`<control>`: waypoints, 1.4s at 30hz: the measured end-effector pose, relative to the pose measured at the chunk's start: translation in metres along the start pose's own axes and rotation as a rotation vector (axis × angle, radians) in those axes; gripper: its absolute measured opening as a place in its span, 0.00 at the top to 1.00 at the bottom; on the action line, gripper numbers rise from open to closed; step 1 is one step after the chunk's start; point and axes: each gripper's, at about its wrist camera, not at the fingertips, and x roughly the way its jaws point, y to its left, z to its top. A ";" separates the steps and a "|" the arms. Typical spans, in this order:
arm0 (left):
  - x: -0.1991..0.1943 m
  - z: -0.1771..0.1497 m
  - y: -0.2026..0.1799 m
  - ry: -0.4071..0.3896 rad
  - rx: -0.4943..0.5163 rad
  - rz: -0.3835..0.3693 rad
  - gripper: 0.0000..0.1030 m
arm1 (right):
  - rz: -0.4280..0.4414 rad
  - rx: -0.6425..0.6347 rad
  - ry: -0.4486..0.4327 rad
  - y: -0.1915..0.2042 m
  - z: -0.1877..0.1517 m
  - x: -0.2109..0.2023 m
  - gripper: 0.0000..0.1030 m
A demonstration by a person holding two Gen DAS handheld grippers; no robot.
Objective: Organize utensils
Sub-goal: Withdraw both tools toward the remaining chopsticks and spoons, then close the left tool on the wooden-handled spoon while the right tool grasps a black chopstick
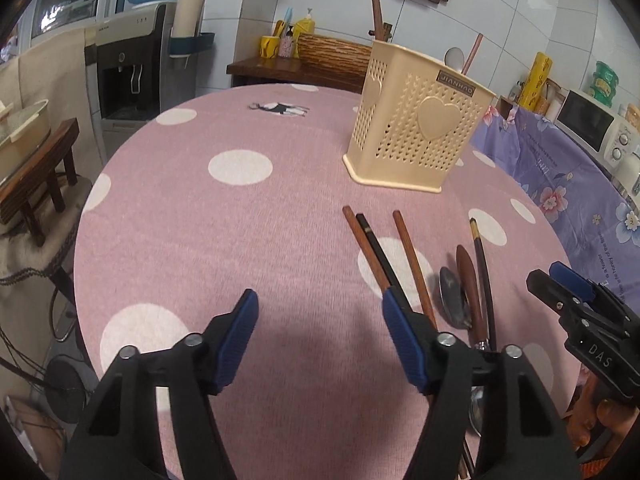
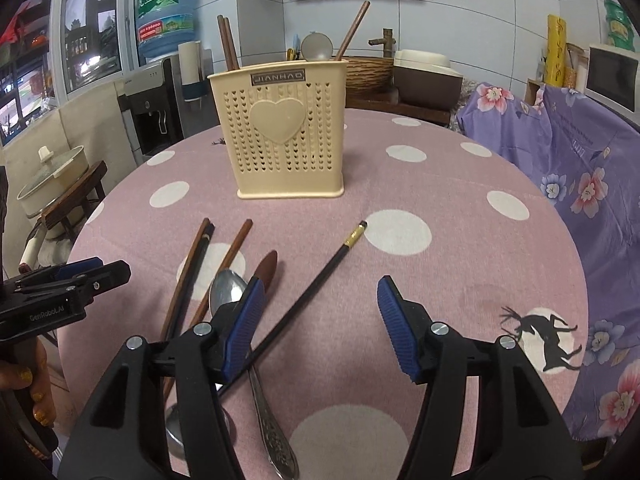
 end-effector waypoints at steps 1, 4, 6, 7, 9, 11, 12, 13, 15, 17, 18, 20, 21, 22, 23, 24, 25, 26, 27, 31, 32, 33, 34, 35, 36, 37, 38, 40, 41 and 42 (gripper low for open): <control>0.001 -0.001 0.000 0.008 -0.004 -0.009 0.45 | 0.001 0.001 0.004 -0.001 -0.002 -0.001 0.42; 0.003 -0.005 -0.003 0.025 0.001 -0.023 0.50 | 0.014 0.003 0.021 -0.001 -0.007 -0.001 0.42; 0.004 -0.006 -0.006 0.036 0.005 -0.036 0.52 | 0.027 -0.003 0.037 0.001 -0.011 0.000 0.42; 0.005 -0.007 -0.008 0.040 0.007 -0.043 0.52 | 0.034 -0.009 0.045 0.003 -0.013 0.001 0.42; 0.006 -0.008 -0.014 0.045 0.020 -0.049 0.53 | 0.041 -0.017 0.051 0.006 -0.016 0.001 0.42; 0.008 -0.010 -0.019 0.055 0.031 -0.056 0.54 | 0.048 -0.027 0.059 0.010 -0.018 0.001 0.42; 0.009 -0.011 -0.022 0.061 0.037 -0.059 0.55 | 0.049 -0.030 0.066 0.011 -0.020 0.002 0.43; 0.010 -0.012 -0.024 0.067 0.042 -0.062 0.55 | 0.052 -0.030 0.072 0.012 -0.021 0.002 0.43; 0.012 -0.014 -0.029 0.073 0.053 -0.067 0.56 | 0.068 -0.027 0.084 0.013 -0.023 0.004 0.43; 0.014 -0.015 -0.032 0.078 0.062 -0.065 0.56 | 0.077 -0.022 0.090 0.014 -0.023 0.005 0.45; 0.015 -0.016 -0.033 0.081 0.063 -0.066 0.56 | 0.079 -0.025 0.089 0.014 -0.022 0.006 0.47; 0.016 -0.016 -0.035 0.085 0.067 -0.070 0.58 | 0.071 -0.028 0.085 0.014 -0.018 0.006 0.49; 0.016 -0.016 -0.036 0.087 0.069 -0.069 0.58 | 0.062 -0.021 0.085 0.013 -0.016 0.007 0.50; 0.016 -0.016 -0.036 0.088 0.070 -0.070 0.58 | 0.057 -0.009 0.090 0.011 -0.014 0.009 0.51; 0.016 -0.016 -0.037 0.088 0.070 -0.070 0.58 | 0.056 0.008 0.100 0.008 -0.012 0.011 0.53; 0.016 -0.016 -0.036 0.087 0.069 -0.068 0.58 | 0.055 0.031 0.111 0.004 -0.009 0.014 0.54; 0.016 -0.015 -0.036 0.086 0.069 -0.067 0.58 | 0.051 0.050 0.120 0.000 -0.007 0.017 0.54; 0.016 -0.015 -0.036 0.085 0.070 -0.067 0.58 | 0.046 0.070 0.129 -0.004 -0.005 0.019 0.56; 0.015 -0.014 -0.038 0.084 0.071 -0.067 0.58 | 0.037 0.083 0.133 -0.007 -0.002 0.021 0.56; 0.015 -0.006 -0.047 0.078 0.085 -0.088 0.60 | -0.003 0.107 0.140 -0.018 0.005 0.025 0.57; 0.015 -0.002 -0.052 0.077 0.095 -0.102 0.60 | -0.010 0.116 0.138 -0.021 0.007 0.026 0.57; 0.016 0.001 -0.058 0.074 0.106 -0.116 0.61 | -0.017 0.124 0.135 -0.023 0.008 0.026 0.57; 0.017 0.004 -0.064 0.073 0.122 -0.128 0.61 | -0.024 0.131 0.133 -0.026 0.008 0.026 0.57; 0.020 0.008 -0.073 0.078 0.145 -0.140 0.61 | -0.027 0.136 0.134 -0.028 0.008 0.025 0.57; 0.025 0.012 -0.081 0.090 0.172 -0.146 0.61 | -0.028 0.143 0.135 -0.031 0.007 0.025 0.57; 0.030 0.015 -0.089 0.097 0.194 -0.149 0.61 | -0.027 0.147 0.136 -0.033 0.006 0.025 0.57; 0.034 0.018 -0.096 0.100 0.213 -0.150 0.61 | -0.031 0.149 0.137 -0.035 0.005 0.025 0.57; 0.043 0.023 -0.106 0.113 0.236 -0.148 0.61 | -0.033 0.155 0.136 -0.039 0.004 0.023 0.57; 0.048 0.026 -0.110 0.122 0.240 -0.151 0.61 | -0.034 0.160 0.135 -0.041 0.003 0.022 0.57; 0.052 0.028 -0.113 0.129 0.243 -0.151 0.61 | -0.037 0.164 0.135 -0.044 0.002 0.022 0.57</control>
